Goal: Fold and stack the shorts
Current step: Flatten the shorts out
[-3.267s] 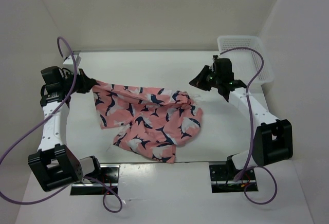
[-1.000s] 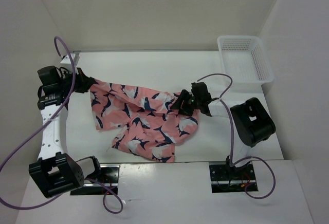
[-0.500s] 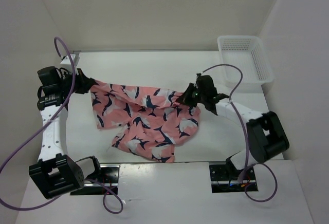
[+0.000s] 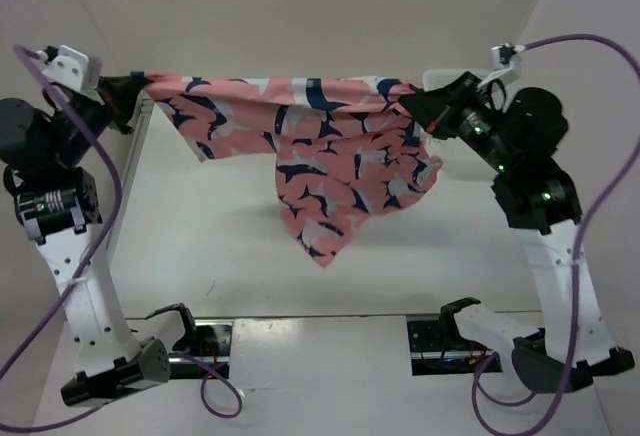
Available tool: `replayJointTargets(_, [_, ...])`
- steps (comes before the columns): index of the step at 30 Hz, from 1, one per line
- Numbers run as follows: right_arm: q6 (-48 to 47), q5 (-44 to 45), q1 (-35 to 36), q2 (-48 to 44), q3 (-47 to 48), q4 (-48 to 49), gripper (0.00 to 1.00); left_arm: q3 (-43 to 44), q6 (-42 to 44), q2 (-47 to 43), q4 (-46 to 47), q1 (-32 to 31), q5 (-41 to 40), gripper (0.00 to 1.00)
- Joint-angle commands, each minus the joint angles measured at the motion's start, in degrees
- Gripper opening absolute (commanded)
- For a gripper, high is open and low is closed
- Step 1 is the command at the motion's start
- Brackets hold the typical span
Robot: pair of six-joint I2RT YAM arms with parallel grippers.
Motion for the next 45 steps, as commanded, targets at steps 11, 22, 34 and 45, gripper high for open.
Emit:
replayJointTargets(11, [-0.1,-8.6,-0.5,-2.8,37.9,-21.0,0.0,30.2,1.5,-1.9,4.6,0.7,1.1,0.0])
replayJointTargets(22, [3.8,-4.0,2.0,-8.6,14.7,-13.6,0.0,35.5,1.5,1.1,-4.3,0.7,0.5,0.0])
replayJointTargets(34, [5.9,-3.7,-2.7,1.5,-22.6,8.7,0.0,-6.5,1.5,1.3,7.6,0.7,0.5,0.0])
replayJointTargets(45, [4.6,-9.4,-6.3,38.2,-13.7,21.6,0.0,-15.8,1.5,20.6,14.5,0.7,-4.3,0.0])
